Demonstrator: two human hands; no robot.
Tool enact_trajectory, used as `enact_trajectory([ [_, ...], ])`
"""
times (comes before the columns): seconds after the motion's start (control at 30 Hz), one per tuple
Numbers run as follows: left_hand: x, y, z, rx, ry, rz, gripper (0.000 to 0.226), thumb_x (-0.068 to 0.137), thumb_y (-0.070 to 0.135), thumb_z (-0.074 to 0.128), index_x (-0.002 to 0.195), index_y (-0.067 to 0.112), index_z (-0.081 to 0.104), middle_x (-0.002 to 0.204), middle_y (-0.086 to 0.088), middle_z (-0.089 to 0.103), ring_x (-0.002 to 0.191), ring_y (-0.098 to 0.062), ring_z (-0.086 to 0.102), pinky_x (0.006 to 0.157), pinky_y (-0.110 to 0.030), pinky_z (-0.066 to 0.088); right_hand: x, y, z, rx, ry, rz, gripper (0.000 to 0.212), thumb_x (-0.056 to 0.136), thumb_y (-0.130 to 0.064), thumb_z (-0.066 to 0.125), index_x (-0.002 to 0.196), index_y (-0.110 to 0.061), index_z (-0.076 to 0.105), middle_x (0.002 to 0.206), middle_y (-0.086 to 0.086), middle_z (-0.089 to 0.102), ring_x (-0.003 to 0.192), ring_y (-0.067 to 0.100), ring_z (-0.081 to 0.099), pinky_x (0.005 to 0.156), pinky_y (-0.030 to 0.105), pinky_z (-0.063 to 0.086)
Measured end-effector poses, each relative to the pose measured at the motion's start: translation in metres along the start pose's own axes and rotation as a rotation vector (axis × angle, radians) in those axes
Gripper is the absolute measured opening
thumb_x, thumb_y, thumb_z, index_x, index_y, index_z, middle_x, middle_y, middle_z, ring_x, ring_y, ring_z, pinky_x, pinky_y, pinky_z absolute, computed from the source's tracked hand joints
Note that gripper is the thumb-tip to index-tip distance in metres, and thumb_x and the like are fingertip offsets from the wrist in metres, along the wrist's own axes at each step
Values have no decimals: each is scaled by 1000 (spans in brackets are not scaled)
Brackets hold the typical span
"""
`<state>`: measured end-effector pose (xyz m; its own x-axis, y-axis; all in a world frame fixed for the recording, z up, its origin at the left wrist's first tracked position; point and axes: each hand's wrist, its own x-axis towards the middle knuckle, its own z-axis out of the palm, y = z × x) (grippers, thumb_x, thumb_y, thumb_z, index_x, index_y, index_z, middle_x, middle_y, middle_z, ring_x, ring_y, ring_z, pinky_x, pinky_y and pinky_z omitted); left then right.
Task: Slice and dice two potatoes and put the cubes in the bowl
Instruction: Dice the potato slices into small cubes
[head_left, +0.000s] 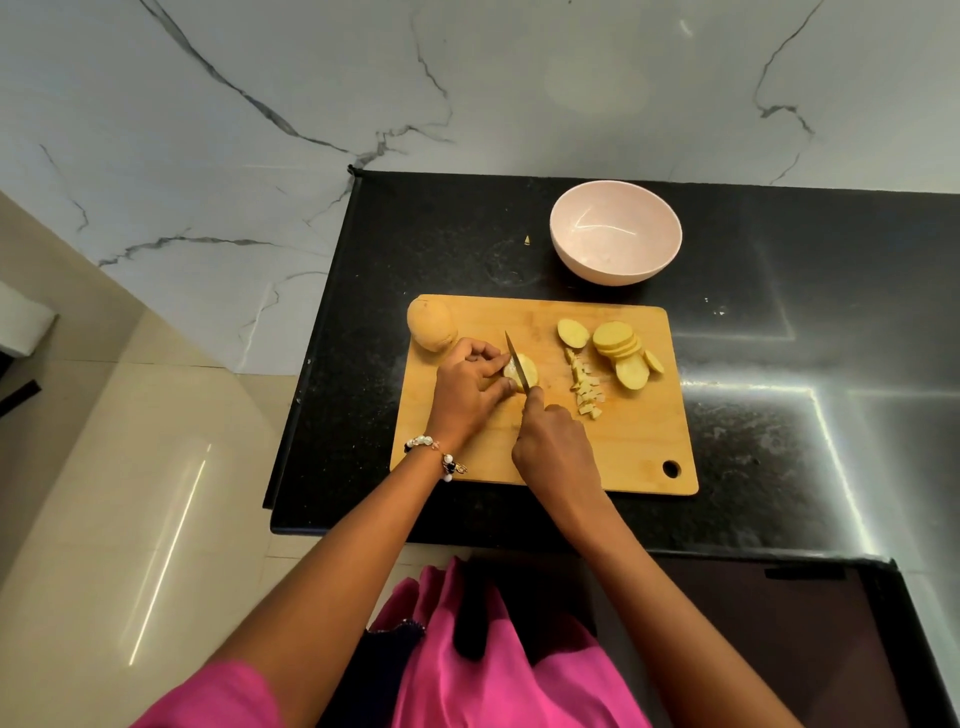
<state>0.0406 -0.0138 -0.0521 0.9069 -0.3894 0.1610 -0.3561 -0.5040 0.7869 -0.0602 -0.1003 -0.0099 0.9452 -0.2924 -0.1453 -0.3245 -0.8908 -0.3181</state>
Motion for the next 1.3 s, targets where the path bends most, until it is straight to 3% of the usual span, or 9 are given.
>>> enact_trajectory([
  [0.23,-2,1,0,2,2,5,41,77,18,75,114,3,66,106,-2,54,89,-6,50,80,-2,38,-56,9,-12,-33,-95,8,55,93,-6,33,147,-5,17,107,14,55,91,33,57,64,33,34],
  [0.53,-3,-1,-3,4,8,1,39,77,11,75,113,0,65,111,-6,59,94,-6,53,80,-1,39,-15,-1,-19,54,-38,24,44,93,-7,36,138,-5,35,101,18,57,90,37,56,62,34,35],
  [0.83,-2,-3,1,-7,59,-13,30,75,8,75,103,-1,70,106,-8,61,91,-9,57,80,-2,41,-3,-11,-2,-18,21,-9,54,94,-1,30,146,0,18,110,21,56,96,39,57,68,37,37],
  [1.03,-3,1,1,-37,80,-33,29,74,10,77,100,-2,71,103,-6,60,87,-4,53,77,-1,40,-45,1,-1,-111,-58,-54,57,94,-3,29,148,-1,12,114,17,54,93,35,58,65,34,32],
  [1.1,-3,3,0,-26,64,-42,31,74,12,77,102,-1,70,103,-6,59,88,-4,51,76,0,39,-50,8,-9,-42,-89,-22,53,94,-7,32,146,-4,21,109,17,56,92,36,57,64,34,33],
  [1.2,-3,7,-3,34,39,-79,34,76,14,75,108,4,69,105,-4,58,93,-9,52,78,-5,40,-41,20,-24,153,-75,6,31,94,-12,38,124,-6,46,88,15,61,79,36,58,58,31,32],
  [1.3,-8,20,4,53,78,-167,38,83,20,69,119,6,63,106,-7,58,95,-17,56,86,-27,48,-29,26,-32,247,13,29,25,94,-10,42,114,-4,54,87,17,65,78,36,60,58,29,31],
])
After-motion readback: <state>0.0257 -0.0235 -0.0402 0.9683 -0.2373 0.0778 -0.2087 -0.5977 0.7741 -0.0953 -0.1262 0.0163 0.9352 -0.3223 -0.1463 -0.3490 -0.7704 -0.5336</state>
